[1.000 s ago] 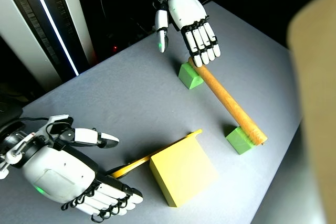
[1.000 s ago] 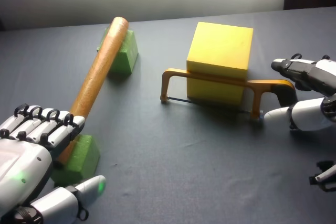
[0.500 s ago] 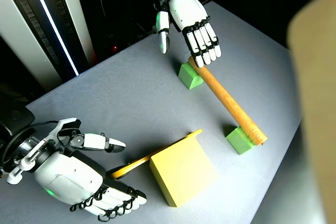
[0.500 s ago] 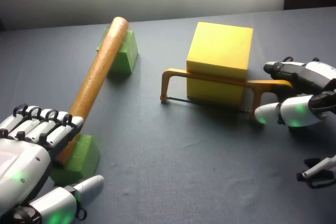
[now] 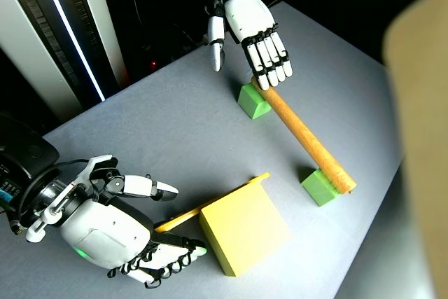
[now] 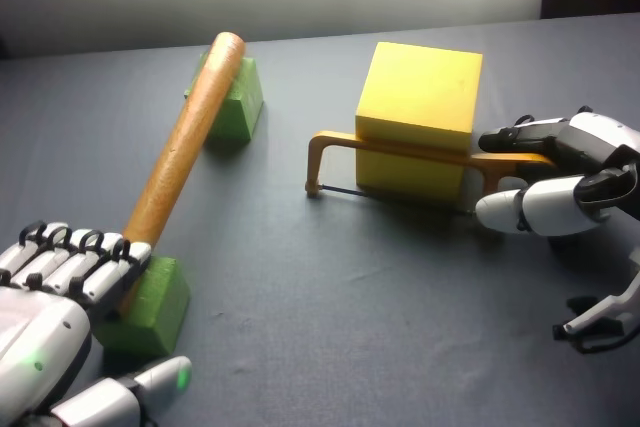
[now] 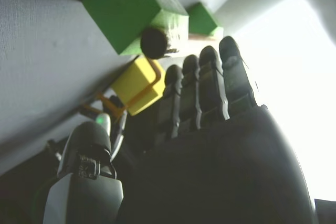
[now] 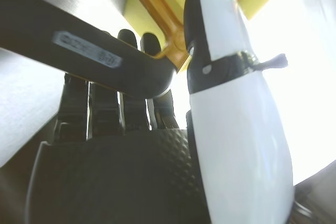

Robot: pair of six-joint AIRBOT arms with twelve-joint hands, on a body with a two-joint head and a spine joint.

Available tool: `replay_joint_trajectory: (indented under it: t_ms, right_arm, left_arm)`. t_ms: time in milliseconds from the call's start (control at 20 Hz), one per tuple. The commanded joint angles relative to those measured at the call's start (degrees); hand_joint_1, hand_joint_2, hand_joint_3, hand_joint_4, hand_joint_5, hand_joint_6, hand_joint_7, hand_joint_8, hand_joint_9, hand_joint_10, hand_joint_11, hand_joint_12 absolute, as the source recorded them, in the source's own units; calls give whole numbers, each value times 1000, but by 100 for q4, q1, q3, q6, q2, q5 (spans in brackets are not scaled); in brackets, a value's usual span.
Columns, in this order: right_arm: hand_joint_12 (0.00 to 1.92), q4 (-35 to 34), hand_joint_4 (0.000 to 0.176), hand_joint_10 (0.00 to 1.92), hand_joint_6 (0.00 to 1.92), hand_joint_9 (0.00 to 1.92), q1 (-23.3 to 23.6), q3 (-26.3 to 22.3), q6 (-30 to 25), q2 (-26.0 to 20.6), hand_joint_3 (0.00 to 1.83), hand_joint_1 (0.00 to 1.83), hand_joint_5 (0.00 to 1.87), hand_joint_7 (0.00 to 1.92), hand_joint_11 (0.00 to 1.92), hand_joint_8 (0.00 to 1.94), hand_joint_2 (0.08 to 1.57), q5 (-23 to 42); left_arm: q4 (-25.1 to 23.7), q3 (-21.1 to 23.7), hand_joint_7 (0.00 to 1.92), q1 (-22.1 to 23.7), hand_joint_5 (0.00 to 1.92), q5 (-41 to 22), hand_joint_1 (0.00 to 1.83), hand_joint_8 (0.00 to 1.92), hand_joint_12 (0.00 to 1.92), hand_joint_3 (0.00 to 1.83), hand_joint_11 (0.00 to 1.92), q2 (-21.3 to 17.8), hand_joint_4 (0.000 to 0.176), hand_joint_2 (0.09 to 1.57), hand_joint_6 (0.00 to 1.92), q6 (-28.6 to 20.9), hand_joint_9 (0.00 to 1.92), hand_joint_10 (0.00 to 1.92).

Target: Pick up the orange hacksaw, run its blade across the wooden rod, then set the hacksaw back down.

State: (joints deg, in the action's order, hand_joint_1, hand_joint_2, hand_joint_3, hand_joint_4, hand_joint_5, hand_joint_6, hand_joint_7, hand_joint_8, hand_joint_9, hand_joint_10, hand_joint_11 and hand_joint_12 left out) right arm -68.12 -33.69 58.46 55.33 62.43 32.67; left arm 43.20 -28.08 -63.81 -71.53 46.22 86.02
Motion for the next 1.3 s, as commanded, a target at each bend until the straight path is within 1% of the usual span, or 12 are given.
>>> replay_joint_trajectory:
  t_ms: [0, 250, 300, 350, 400, 450, 550, 600, 800, 950, 1050, 1250]
  right_arm:
    - [1096, 200, 0, 32, 14, 498, 65, 37, -41, -27, 0, 1168, 529, 544, 29, 13, 1017, 386]
    - [1088, 206, 0, 30, 10, 608, 99, 49, -41, -8, 4, 1144, 611, 646, 154, 8, 1060, 395]
    - [1030, 207, 0, 58, 25, 809, 99, 49, -41, -8, 3, 1151, 754, 849, 371, 29, 1078, 399]
    - [1030, 209, 0, 58, 25, 809, 103, 48, -41, -8, 3, 1151, 754, 849, 371, 29, 1078, 403]
    - [974, 215, 0, 69, 855, 1048, 106, 48, -41, -9, 2, 1223, 861, 1090, 616, 602, 1096, 404]
    - [957, 231, 0, 79, 1074, 1177, 107, 47, -42, -10, 2, 1237, 876, 1114, 784, 820, 1108, 408]
    - [944, 245, 0, 73, 1075, 1278, 113, 45, -44, -14, 0, 1245, 884, 1148, 888, 779, 1102, 419]
    - [1008, 247, 0, 59, 1108, 1292, 115, 42, -45, -19, 2, 1232, 873, 1099, 868, 859, 1115, 430]
    - [1021, 422, 0, 51, 1091, 1304, 113, -38, -62, -65, 1, 1228, 888, 1087, 877, 875, 1115, 506]
    - [1005, 654, 0, 42, 1051, 1296, 108, -276, -82, -204, 0, 1234, 910, 1108, 864, 844, 1106, 627]
    - [981, 849, 0, 37, 1021, 1306, 118, -497, -78, -352, 0, 1239, 929, 1128, 877, 812, 1097, 791]
    - [984, 1117, 0, 27, 992, 1312, 283, -969, 119, -717, 0, 1241, 951, 1139, 893, 788, 1088, 1180]
  left_arm:
    - [-236, -7, 136, 20, 153, -578, 0, 2, 148, 1, 0, 7, 0, 1264, 1, -8, 93, 2]
    - [-236, -6, 134, -15, 151, -578, 0, 3, 151, 0, 0, 75, 0, 1258, 2, -8, 91, 2]
    - [-236, -6, 155, -17, 166, -578, 0, 7, 177, 0, 0, 81, 0, 1260, 4, -8, 110, 6]
    - [-235, -4, 155, -22, 166, -578, 0, 7, 177, 0, 0, 94, 0, 1260, 4, -8, 110, 6]
    - [-235, -1, 121, -29, 136, -578, 0, 5, 110, 1, 0, 100, 0, 1263, 3, -7, 82, 3]
    - [-235, 1, 116, -37, 130, -577, 0, 5, 93, 0, 0, 103, 0, 1256, 2, -7, 77, 3]
    - [-235, 4, 153, -47, 172, -577, 0, 3, 170, 0, 0, 104, 0, 1257, 2, -7, 108, 2]
    - [-235, 4, 155, -49, 171, -577, 0, 2, 156, 0, 0, 103, 0, 1257, 4, -7, 112, 2]
    - [-235, 24, 148, -61, 166, -577, 0, 3, 152, 1, 0, 102, 0, 1260, 3, -7, 108, 4]
    - [-235, 36, 129, -75, 145, -578, 0, 7, 72, 1, 7, 102, 0, 1262, 6, -7, 85, 7]
    - [-235, 38, 163, -74, 174, -578, 0, 2, 186, 0, 0, 102, 0, 1268, 0, -7, 119, 2]
    - [-235, 37, 163, -73, 167, -579, 0, 5, 163, 2, 0, 100, 0, 1272, 3, -8, 119, 3]
